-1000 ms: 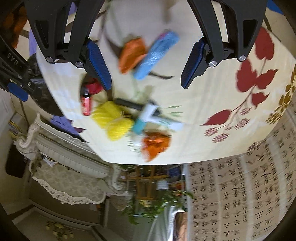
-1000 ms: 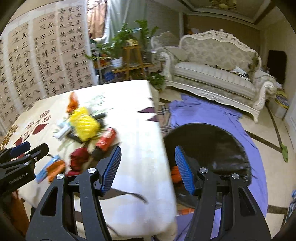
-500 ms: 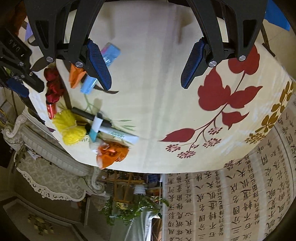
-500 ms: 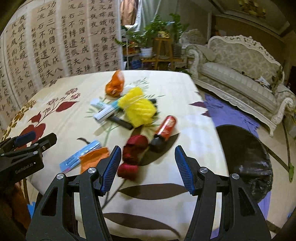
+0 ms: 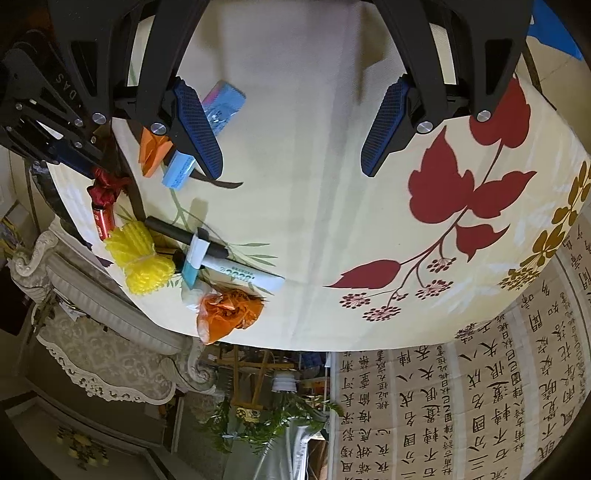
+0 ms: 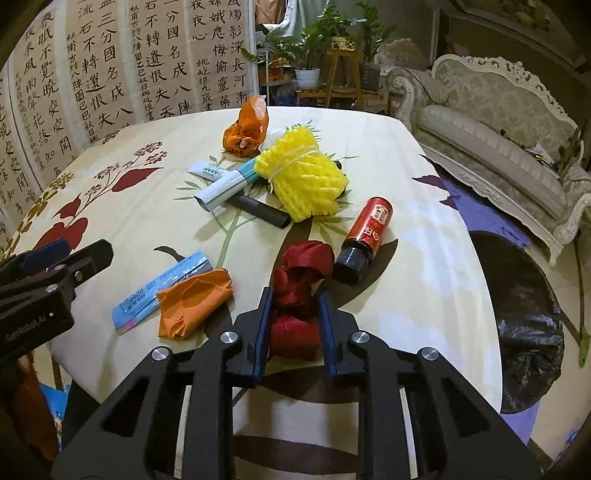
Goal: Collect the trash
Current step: 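Return to the table and grasp the red ribbon with the right tool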
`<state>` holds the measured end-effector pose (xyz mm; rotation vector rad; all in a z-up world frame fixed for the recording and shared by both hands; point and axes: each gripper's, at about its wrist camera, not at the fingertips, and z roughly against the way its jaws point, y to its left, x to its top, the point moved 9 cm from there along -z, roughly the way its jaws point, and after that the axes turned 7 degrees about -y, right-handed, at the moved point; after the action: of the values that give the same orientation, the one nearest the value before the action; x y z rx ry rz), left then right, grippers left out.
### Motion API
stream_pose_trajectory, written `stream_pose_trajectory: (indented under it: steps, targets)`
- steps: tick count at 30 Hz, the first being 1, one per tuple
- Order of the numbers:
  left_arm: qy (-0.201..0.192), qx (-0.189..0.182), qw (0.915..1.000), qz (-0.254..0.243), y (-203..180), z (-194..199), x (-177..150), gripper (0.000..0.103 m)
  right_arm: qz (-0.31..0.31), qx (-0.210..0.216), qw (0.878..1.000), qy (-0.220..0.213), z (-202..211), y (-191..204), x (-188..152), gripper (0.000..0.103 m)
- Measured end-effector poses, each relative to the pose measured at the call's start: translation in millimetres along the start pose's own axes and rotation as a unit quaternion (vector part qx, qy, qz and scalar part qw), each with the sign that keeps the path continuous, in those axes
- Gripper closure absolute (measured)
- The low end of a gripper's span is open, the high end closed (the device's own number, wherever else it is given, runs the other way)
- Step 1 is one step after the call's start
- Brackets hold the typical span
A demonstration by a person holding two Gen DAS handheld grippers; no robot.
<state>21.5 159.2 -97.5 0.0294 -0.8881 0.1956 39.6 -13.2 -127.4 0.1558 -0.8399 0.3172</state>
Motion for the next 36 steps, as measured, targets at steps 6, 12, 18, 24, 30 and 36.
stream_pose_trajectory:
  steps: [6, 12, 18, 24, 30, 36]
  targets:
    - [0.000, -0.011, 0.9999, -0.008, -14.9, -3.2, 7.0, 0.028, -0.010, -0.002, 1.000, -0.021, 17.3, -12.7, 12.0, 0.080]
    - [0.003, -0.026, 0.9995, -0.015, -36.3, -9.2, 14.5, 0.028, -0.023, -0.024, 0.999, -0.039, 27.4, -41.5, 24.3, 0.080]
    - [0.005, -0.034, 0.9989, -0.033, -63.4, -16.4, 20.0, 0.028, -0.047, -0.048, 0.997, -0.040, 24.0, -81.5, 26.1, 0.080]
    - [0.014, -0.027, 0.9988, -0.039, -72.9, -33.1, 26.1, 0.028, -0.062, -0.051, 0.996, -0.034, 13.9, -103.4, 24.3, 0.080]
    - [0.022, -0.015, 0.9987, -0.042, -73.0, -53.5, 38.7, 0.028, -0.070, -0.048, 0.996, -0.032, 0.4, -112.5, 28.7, 0.080]
    - [0.032, -0.013, 0.9983, -0.047, -75.3, -73.5, 49.0, 0.033, -0.075, -0.045, 0.996, -0.031, -14.5, -120.1, 39.9, 0.080]
